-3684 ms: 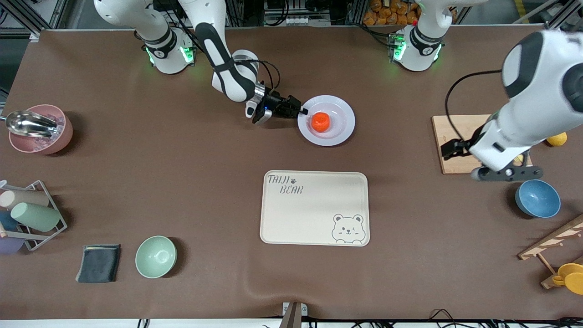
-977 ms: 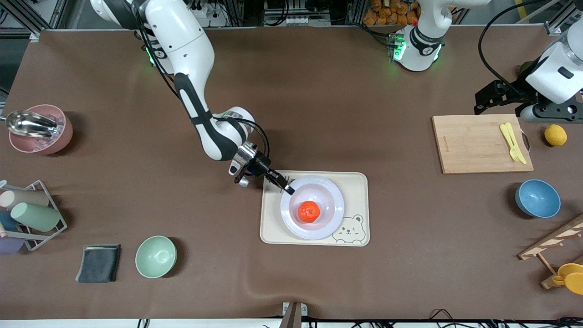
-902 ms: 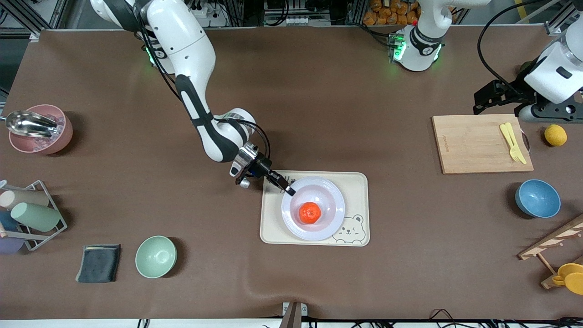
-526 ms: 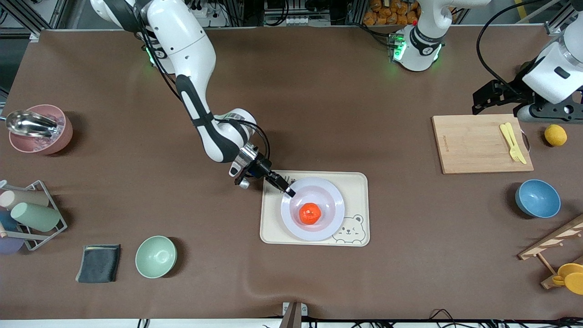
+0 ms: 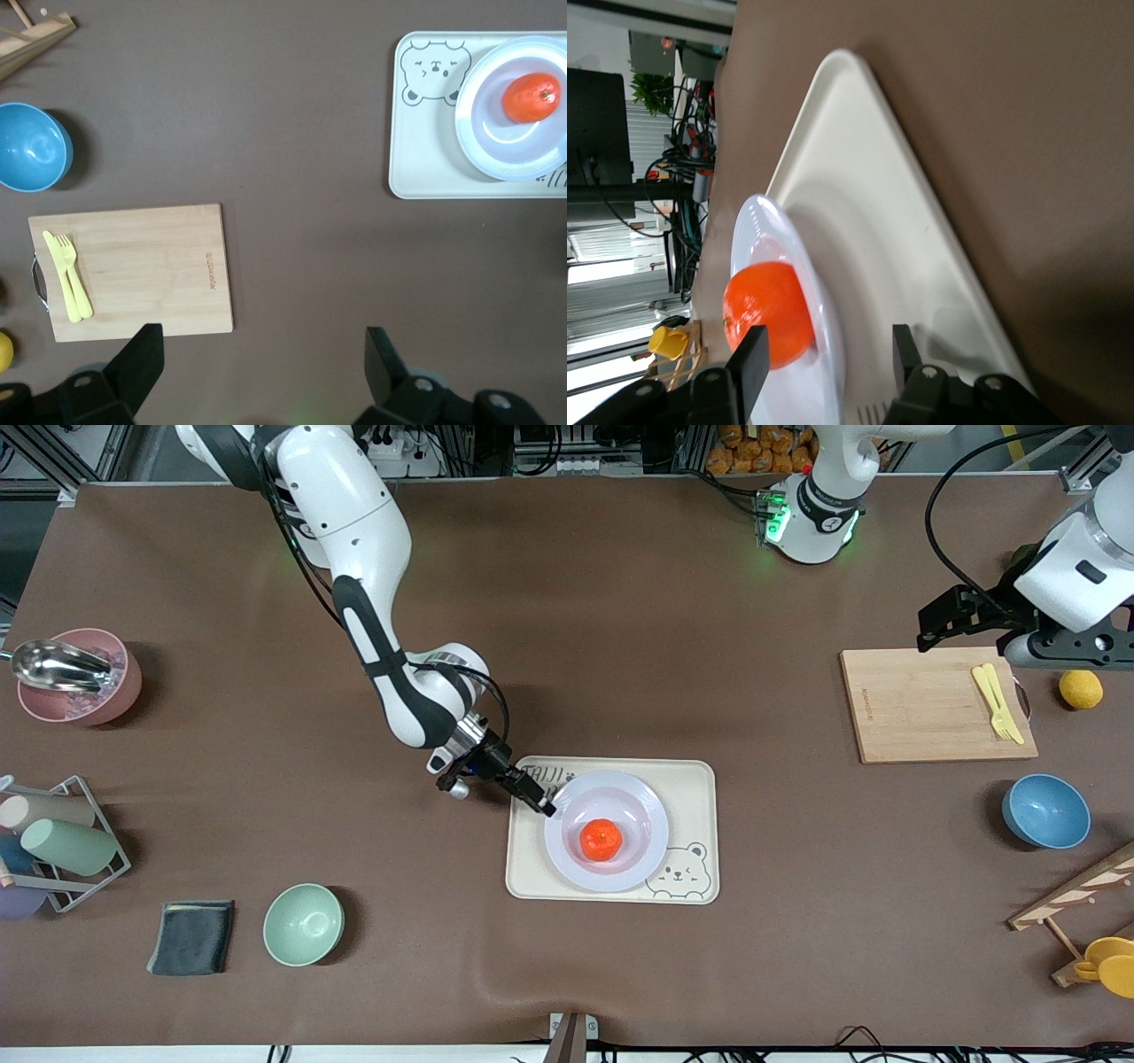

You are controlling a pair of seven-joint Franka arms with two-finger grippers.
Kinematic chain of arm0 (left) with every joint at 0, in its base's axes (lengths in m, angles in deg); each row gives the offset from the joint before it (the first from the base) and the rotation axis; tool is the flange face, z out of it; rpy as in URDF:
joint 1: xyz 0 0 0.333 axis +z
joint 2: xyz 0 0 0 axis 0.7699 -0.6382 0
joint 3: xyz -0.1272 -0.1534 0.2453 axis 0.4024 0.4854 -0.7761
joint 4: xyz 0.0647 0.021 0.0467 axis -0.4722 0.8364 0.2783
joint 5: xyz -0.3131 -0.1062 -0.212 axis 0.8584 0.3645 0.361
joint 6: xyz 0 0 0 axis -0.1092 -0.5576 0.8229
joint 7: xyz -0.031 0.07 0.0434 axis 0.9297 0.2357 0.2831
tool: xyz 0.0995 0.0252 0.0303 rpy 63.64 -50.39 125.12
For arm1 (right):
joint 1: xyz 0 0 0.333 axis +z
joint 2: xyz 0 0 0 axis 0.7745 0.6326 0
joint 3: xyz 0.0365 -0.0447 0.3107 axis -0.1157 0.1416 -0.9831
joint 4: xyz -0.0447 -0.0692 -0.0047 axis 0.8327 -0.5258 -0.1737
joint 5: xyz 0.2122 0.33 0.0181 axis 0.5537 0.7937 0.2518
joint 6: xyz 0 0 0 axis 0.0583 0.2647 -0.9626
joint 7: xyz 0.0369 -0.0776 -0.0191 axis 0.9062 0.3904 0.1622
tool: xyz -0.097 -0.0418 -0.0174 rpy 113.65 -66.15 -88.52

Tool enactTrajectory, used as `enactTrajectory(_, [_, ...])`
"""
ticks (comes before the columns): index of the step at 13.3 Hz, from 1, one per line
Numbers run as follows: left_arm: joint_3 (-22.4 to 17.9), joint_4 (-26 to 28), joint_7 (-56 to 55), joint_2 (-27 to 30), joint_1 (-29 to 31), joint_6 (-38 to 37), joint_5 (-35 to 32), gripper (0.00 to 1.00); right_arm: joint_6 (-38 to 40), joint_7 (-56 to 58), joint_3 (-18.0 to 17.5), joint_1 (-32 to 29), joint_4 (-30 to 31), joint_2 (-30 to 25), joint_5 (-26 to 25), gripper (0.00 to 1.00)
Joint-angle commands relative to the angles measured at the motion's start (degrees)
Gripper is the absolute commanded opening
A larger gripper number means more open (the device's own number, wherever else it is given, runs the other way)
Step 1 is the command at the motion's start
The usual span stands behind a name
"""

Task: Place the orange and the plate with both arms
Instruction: 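Lower the plate onto the tray and open the right gripper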

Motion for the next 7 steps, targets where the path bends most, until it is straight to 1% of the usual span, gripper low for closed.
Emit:
enactTrajectory(1, [0.13,-0.67,-0.46,0.05,0.06,0.59,-0.66,1.0,-2.02,-10.35,-1.15,-1.14,-1.07,0.26,-9.59,0.62])
enactTrajectory(2, [0.21,-0.67,-0.37,0.05,0.06,0.94,-0.93,1.0,-2.02,-16.33,-1.06,-1.14,-1.07,0.0,-14.26,0.62])
enactTrajectory(3, [0.22,-0.67,-0.28,-0.03,-0.29,2.42,-2.59,1.0,-2.11,-21.7,-1.06,-1.05,-1.07,-0.35,-18.57,0.62])
enactTrajectory(4, [1.43,-0.67,-0.37,-0.12,-1.07,3.83,-7.04,1.0,-2.11,-26.1,-1.06,-1.13,-1.07,-0.7,-22.26,0.62])
enactTrajectory(5, [3.71,-0.67,-0.54,-0.12,-1.52,4.19,-10.91,1.0,-2.02,-29.71,-1.06,-1.31,-1.07,-0.8,-25.69,0.62])
enactTrajectory(6, [4.6,-0.67,-0.81,-0.12,-1.09,4.19,-11.04,1.0,-1.94,-32.97,-1.06,-1.92,-0.99,-0.88,-28.6,0.62])
enactTrajectory(7, [4.26,-1.02,-2.2,0.05,-0.56,4.37,-7.65,1.0,-1.76,-35.78,-1.06,-2.36,-0.99,-0.97,-31.76,0.62])
